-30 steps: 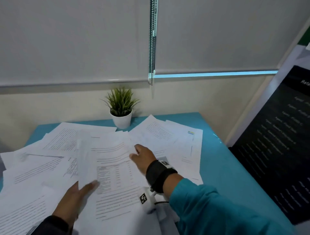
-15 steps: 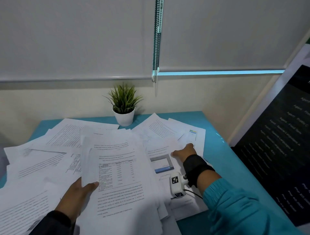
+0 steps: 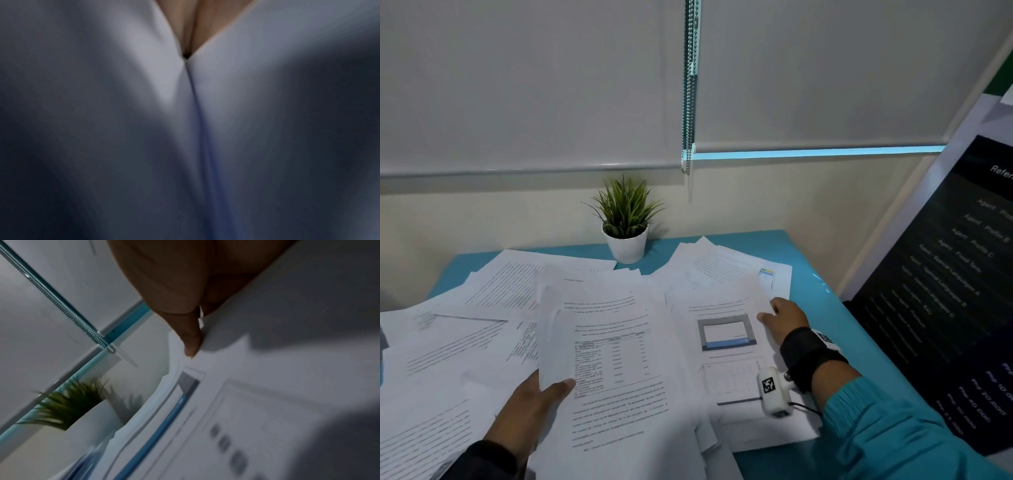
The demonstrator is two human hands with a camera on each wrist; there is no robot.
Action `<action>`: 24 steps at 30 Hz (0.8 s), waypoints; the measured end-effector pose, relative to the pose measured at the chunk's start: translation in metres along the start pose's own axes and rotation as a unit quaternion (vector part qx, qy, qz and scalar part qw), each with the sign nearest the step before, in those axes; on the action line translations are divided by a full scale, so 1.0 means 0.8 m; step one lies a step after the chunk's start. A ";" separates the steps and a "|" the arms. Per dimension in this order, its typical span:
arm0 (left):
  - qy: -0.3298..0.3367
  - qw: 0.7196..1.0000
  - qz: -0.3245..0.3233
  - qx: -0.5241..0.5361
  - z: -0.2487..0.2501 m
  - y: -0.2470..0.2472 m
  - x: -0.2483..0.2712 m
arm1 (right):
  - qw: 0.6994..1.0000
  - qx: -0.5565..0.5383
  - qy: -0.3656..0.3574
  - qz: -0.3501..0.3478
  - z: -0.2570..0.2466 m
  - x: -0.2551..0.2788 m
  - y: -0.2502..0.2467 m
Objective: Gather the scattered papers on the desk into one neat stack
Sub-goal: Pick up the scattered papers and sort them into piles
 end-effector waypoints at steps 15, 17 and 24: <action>0.000 1.000 0.001 -0.004 0.020 0.005 0.018 | 0.984 -0.069 0.011 0.163 0.043 -0.033 -0.087; 0.002 1.000 -0.004 -0.011 0.017 0.004 0.016 | 0.974 -0.116 0.045 0.190 0.049 -0.041 -0.101; -0.009 1.000 -0.005 -0.022 0.007 0.002 0.005 | 0.941 -0.228 0.165 0.189 0.038 -0.051 -0.093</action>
Point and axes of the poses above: each hand's wrist, its own x-axis away from the middle knuckle, its own y-axis out of the palm, z = x × y, the point moved 5 cm from there along -x, towards the middle knuckle, and after that the axes turned 12 degrees about z, right-handed, at the moved point
